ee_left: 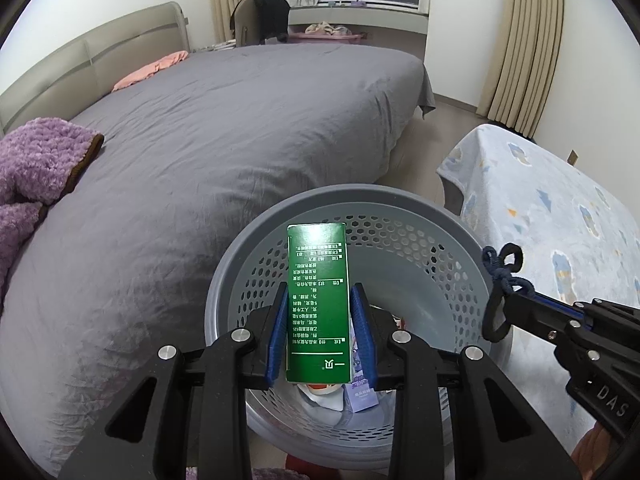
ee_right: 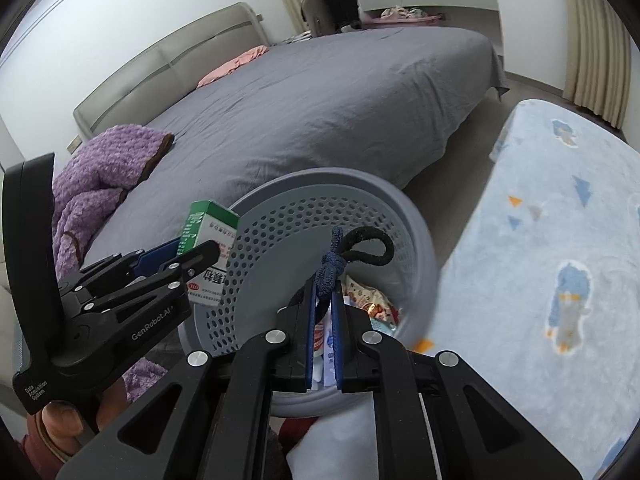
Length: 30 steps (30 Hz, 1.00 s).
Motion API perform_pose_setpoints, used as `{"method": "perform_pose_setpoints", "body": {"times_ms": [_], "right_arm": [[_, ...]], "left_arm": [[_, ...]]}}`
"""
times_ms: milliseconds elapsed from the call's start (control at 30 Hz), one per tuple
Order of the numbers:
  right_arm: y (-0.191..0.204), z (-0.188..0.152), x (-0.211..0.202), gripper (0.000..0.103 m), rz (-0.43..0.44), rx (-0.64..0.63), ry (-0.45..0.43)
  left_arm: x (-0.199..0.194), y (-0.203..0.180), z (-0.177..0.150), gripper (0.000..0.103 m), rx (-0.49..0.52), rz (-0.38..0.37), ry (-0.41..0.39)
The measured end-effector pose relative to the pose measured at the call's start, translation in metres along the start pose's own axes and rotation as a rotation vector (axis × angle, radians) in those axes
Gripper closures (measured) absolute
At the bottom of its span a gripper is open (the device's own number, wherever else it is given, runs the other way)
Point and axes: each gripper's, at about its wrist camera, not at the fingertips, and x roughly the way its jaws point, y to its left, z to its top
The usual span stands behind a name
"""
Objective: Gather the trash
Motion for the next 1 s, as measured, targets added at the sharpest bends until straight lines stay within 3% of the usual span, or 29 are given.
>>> {"method": "perform_pose_setpoints", "body": {"times_ms": [167,233,300,400,467,833,1000], "right_arm": [[0.0000,0.0047,0.0058,0.095,0.008,-0.010,0.006],[0.0000,0.0067,0.0068,0.094,0.008,-0.011,0.001],[-0.0015,0.0066,0.0055,0.091,0.006,-0.010,-0.003],[-0.0016,0.0056,0.0060,0.086,-0.001,-0.005,-0.003],[-0.0024,0.0046,0.0055,0.076,-0.003,0.001,-0.007],[-0.0072,0.0013,0.0065,0.070,-0.028,0.025,-0.009],[-0.0079,-0.0001,0.0066,0.060,-0.036,0.030,-0.012]], "left_arm": [[0.0029,0.0046,0.0008,0.066,-0.014,0.001,0.010],[0.0026,0.0052,0.0007,0.049,-0.016,0.011,0.009],[0.0007,0.0058,0.0006,0.038,-0.019,0.019,0.001],[0.0007,0.0064,0.0008,0.038,-0.019,0.029,0.002],[0.0020,0.0071,0.0005,0.038,-0.020,0.035,0.010],[0.0020,0.0097,-0.0005,0.030,-0.033,0.052,0.009],[0.0009,0.0097,-0.0008,0.026,-0.030,0.059,0.003]]}}
